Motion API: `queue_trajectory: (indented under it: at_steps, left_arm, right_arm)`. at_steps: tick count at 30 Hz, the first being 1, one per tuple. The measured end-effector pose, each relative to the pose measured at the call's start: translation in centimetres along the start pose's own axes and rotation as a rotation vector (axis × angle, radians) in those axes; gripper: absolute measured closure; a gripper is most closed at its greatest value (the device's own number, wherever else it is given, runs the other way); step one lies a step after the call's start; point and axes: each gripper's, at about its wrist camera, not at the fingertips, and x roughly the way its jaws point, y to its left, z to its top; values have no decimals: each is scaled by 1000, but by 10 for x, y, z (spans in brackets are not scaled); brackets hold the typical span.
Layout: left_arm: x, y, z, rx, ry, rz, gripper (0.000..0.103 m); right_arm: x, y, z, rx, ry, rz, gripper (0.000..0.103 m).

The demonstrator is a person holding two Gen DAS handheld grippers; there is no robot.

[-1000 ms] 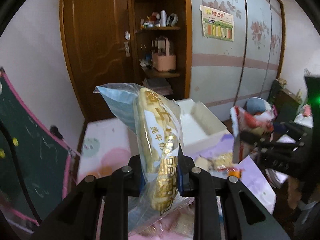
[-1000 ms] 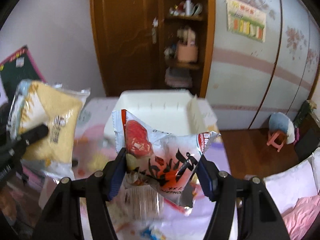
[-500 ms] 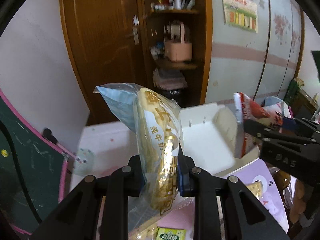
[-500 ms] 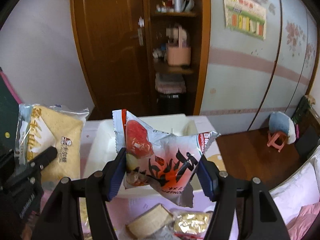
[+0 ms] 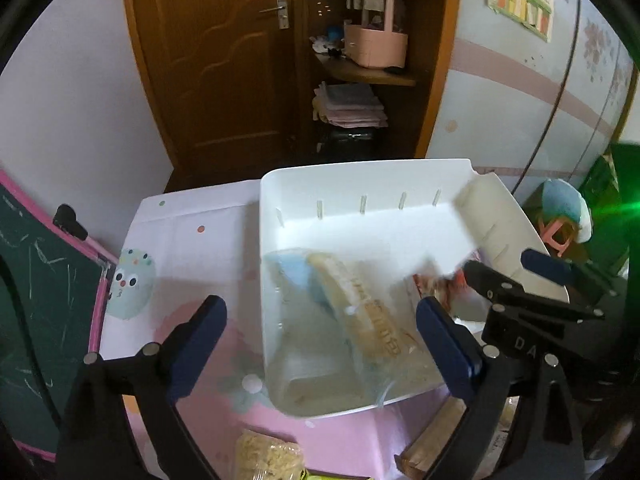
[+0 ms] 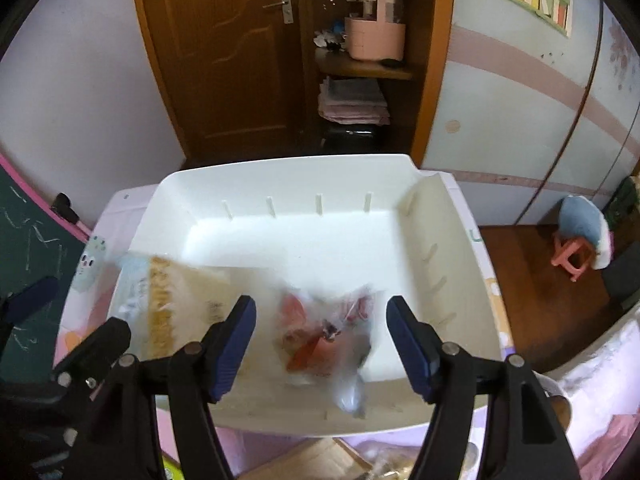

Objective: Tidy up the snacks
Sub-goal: 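Carry both bags over the white bin and open both grippers to drop them, then withdraw both grippers from the bin back toward the remaining snacks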

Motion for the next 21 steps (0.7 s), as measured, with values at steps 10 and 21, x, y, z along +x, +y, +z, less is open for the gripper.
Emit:
queue_trajectory:
  at_steps: [10, 21]
  left_arm:
    - [-54, 18, -19, -66, -130, -7, 8]
    - [-158, 11, -65, 30, -261, -57, 12]
  right_arm:
    - [-31, 11, -10, -4, -8, 32, 35]
    - [-123, 8, -47, -37, -110, 65, 34]
